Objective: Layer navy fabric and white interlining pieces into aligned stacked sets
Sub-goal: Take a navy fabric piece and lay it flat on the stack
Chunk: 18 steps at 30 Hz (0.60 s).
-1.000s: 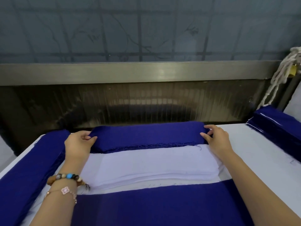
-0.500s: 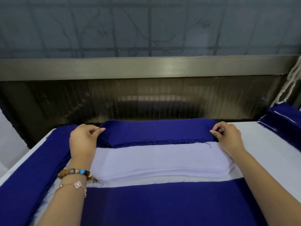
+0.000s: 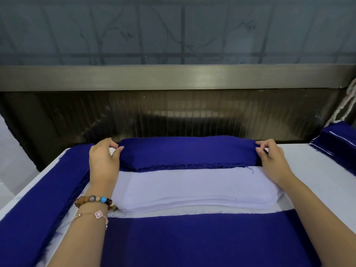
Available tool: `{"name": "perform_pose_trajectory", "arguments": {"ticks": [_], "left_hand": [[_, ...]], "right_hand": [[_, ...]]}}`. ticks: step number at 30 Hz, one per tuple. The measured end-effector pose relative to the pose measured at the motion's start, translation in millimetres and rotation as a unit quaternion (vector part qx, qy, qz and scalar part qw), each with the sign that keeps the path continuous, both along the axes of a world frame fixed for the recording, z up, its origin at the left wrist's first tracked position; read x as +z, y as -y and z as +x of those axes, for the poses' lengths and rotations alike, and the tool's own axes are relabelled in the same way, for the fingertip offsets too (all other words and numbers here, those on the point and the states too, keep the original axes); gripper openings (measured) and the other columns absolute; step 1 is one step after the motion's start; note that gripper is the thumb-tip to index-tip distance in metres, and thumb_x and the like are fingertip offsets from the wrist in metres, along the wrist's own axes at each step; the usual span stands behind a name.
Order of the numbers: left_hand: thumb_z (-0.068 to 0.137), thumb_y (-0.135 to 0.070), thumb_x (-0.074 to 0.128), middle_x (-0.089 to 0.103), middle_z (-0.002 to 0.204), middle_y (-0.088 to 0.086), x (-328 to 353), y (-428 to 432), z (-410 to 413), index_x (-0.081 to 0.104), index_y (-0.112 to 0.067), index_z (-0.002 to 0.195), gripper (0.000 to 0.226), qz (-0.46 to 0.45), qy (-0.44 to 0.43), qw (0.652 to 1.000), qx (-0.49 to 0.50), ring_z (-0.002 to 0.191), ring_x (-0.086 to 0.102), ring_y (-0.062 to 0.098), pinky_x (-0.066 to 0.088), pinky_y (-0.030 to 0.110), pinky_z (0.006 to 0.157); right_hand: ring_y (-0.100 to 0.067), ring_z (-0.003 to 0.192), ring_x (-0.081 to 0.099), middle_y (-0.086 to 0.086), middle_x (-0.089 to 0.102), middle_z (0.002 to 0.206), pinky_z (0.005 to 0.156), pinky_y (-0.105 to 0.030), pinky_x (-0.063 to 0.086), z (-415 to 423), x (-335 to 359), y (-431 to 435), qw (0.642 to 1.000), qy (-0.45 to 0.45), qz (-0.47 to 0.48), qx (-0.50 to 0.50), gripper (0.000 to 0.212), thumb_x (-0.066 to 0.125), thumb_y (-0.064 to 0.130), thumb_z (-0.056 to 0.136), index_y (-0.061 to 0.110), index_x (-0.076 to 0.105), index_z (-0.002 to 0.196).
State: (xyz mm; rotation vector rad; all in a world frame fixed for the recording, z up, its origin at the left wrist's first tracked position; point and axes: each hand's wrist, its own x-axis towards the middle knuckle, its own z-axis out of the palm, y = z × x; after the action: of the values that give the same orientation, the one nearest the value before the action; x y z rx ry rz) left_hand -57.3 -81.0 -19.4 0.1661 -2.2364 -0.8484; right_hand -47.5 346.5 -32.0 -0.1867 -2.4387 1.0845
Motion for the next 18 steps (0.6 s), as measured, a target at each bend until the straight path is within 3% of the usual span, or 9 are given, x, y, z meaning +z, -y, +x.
{"name": "perform_pose_trajectory", "arguments": {"ticks": [2,5,8,11,13,16,18], "left_hand": [[0.090,-0.012,0.065,0.062,0.111,0.012,-0.5,2.3,-0.7,0.065,-0.006,0.092,0.006,-0.012,-0.014,1.000,-0.007,0.110,0.052,0.029,0.035,0.032,0.091],[0.092,-0.010,0.062,0.064,0.096,0.008,-0.6,4.3,0.6,0.066,-0.007,0.094,0.005,0.017,-0.031,0.999,-0.040,0.089,0.055,0.016,0.039,0.021,0.076],[0.092,-0.010,0.062,0.064,0.092,0.002,-1.4,3.0,0.8,0.065,-0.013,0.099,0.008,0.063,-0.017,0.995,-0.073,0.085,0.057,0.011,0.039,0.012,0.067],[0.090,-0.011,0.065,0.063,0.099,-0.002,-3.5,1.7,-0.9,0.064,-0.014,0.111,0.022,0.063,0.017,0.993,-0.099,0.087,0.055,0.006,0.038,0.009,0.066],[0.088,-0.010,0.068,0.062,0.102,-0.003,-4.6,2.3,-2.4,0.064,-0.011,0.118,0.030,0.047,0.037,0.992,-0.109,0.092,0.055,0.009,0.040,0.012,0.072],[0.086,-0.007,0.070,0.068,0.100,0.002,-4.1,4.8,-3.3,0.069,-0.008,0.109,0.024,0.032,0.030,0.992,-0.114,0.090,0.058,0.012,0.042,0.017,0.078],[0.087,-0.006,0.068,0.069,0.096,0.002,-3.5,5.9,-2.8,0.071,-0.008,0.101,0.015,0.041,0.016,0.992,-0.119,0.087,0.058,0.009,0.040,0.012,0.073]], "right_hand": [[-0.022,0.113,0.051,-0.001,0.060,0.115,0.092,-0.038,0.045,3.8,-0.1,-0.1,0.998,-0.025,-0.044,0.020,0.003,0.048,0.009,0.098,0.010,0.048,0.094],[-0.014,0.097,0.057,0.001,0.062,0.095,0.080,-0.017,0.041,8.8,1.6,-0.1,0.995,-0.047,-0.083,0.041,0.017,0.054,0.001,0.094,0.010,0.050,0.108],[-0.009,0.087,0.057,-0.003,0.064,0.089,0.074,-0.012,0.039,8.3,3.7,1.3,0.997,-0.020,-0.067,0.043,0.026,0.057,0.013,0.094,0.012,0.055,0.120],[-0.018,0.084,0.056,-0.009,0.065,0.090,0.074,-0.020,0.043,4.1,3.9,0.4,0.999,0.009,-0.028,0.031,0.028,0.058,0.023,0.094,0.013,0.064,0.119],[-0.022,0.078,0.054,-0.006,0.059,0.078,0.080,-0.032,0.043,2.0,4.2,0.0,0.999,0.028,0.014,0.028,0.032,0.062,0.024,0.092,0.014,0.062,0.122],[-0.023,0.075,0.050,0.000,0.052,0.068,0.082,-0.041,0.042,0.4,5.6,-0.1,0.997,0.046,0.055,0.032,0.025,0.066,0.023,0.088,0.017,0.065,0.113],[-0.026,0.090,0.053,0.001,0.058,0.079,0.087,-0.045,0.042,1.2,7.7,1.1,0.997,0.047,0.057,0.021,0.010,0.069,0.025,0.087,0.023,0.065,0.096]]}}
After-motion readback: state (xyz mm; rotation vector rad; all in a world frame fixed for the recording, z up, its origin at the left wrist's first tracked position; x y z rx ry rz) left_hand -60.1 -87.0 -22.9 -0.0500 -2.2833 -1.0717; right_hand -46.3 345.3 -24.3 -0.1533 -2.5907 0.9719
